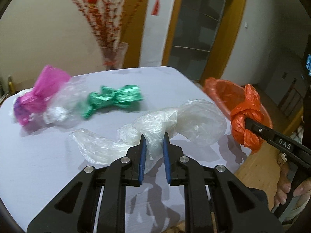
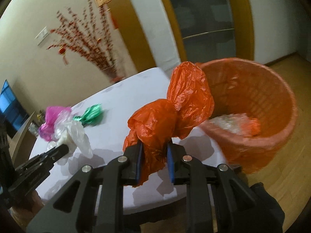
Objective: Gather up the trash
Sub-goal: 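Carry the orange bag and clear bag over the wastebasket with both tools, then open the right tool to drop the orange bag while the left tool drops the clear bag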
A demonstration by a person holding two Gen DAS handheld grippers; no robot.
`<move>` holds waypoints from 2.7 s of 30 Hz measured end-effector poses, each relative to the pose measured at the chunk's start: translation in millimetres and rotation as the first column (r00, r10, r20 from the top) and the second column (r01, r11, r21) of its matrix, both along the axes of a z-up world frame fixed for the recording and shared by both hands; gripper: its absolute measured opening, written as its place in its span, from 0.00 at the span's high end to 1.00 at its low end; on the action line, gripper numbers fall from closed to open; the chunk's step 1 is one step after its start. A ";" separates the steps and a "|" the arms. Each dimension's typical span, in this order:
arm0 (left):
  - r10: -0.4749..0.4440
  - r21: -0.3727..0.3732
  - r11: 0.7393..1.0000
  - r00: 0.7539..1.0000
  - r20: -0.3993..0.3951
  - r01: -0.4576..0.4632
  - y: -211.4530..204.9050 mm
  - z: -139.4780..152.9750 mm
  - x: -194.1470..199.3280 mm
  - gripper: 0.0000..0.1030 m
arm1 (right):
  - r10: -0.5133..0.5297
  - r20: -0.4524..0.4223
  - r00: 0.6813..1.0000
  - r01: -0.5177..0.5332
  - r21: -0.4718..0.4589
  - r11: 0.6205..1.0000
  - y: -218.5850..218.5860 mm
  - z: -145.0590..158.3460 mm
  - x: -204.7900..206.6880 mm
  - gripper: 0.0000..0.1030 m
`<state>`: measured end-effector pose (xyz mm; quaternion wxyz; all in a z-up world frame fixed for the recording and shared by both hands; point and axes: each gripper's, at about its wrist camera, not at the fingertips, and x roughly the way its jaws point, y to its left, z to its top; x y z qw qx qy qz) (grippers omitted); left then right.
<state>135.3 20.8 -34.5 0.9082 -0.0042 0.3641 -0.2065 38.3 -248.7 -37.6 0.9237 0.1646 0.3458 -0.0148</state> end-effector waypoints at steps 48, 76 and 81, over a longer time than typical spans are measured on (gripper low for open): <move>-0.303 -0.116 0.946 0.953 0.004 0.302 -200.7 26.9 42.0 0.84 | -0.260 0.069 0.963 0.263 -0.041 0.964 -163.5 18.3 -11.5 0.79; -0.317 -0.132 0.943 0.945 -0.083 0.305 -239.4 4.6 67.9 0.65 | -0.244 0.057 0.968 0.246 -0.048 0.968 -183.7 1.5 4.7 0.65; -0.292 -0.131 0.951 0.952 -0.088 0.279 -229.5 4.7 68.6 0.64 | -0.263 0.050 0.963 0.265 -0.040 0.963 -187.1 -2.3 -1.3 0.62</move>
